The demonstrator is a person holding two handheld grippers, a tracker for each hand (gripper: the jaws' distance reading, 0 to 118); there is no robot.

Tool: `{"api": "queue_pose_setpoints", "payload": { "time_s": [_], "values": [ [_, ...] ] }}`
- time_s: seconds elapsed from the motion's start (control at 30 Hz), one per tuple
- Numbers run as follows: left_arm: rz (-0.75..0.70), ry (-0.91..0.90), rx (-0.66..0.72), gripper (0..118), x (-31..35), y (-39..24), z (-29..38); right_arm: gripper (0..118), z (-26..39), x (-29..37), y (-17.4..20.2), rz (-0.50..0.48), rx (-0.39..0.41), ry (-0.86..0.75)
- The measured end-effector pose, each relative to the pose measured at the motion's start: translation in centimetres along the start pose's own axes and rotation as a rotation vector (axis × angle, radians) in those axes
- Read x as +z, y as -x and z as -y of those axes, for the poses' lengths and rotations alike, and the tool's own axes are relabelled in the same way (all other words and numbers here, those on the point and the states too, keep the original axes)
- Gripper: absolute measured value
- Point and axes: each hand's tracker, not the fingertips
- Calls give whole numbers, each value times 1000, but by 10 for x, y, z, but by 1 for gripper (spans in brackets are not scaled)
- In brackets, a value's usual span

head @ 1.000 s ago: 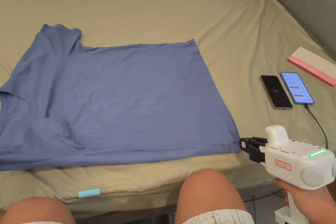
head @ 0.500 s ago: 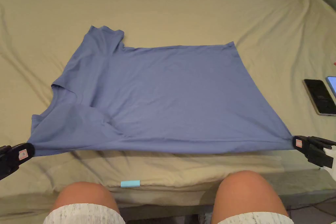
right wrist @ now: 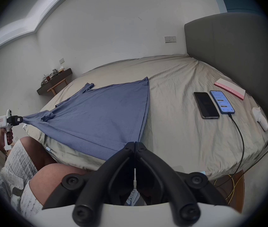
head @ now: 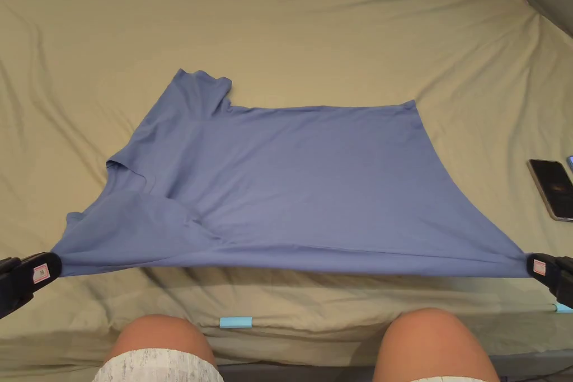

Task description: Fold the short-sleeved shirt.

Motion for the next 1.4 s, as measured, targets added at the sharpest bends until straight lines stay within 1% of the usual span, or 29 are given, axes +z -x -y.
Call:
{"api": "queue_pose_setpoints", "payload": {
  "time_s": [0.3,0.43,0.53,0.7,0.8,0.9,1.1,1.17,1.23,1.27,1.4],
  "values": [
    [15,-13,9,3,30,-16,13,0,10,23,1,-12,-10,-8],
    [3,-8,16,3,24,-12,13,0,11,15,-1,-18,-5,25],
    [-9,13,13,3,7,-6,9,0,8,2,-3,-17,-19,39],
    [-15,26,27,3,-25,1,-7,0,-6,-26,-7,-23,-22,47],
    [-20,31,29,3,-47,10,-19,0,-20,-47,-12,-29,-38,52],
    [-32,34,52,3,-70,25,-31,0,-34,-70,-20,-34,-69,57],
    [-63,39,96,3,-113,53,-50,0,-55,-118,-34,-29,-99,82],
    [-83,49,92,3,-128,61,-55,0,-61,-135,-35,-26,-79,101],
    [-86,62,103,3,-142,68,-61,0,-66,-151,-37,-32,-86,117],
    [-94,65,99,3,-149,71,-63,0,-68,-158,-37,-33,-73,127],
    [-111,97,93,3,-174,83,-72,0,-78,-184,-39,-23,-64,159]
  ]
}}
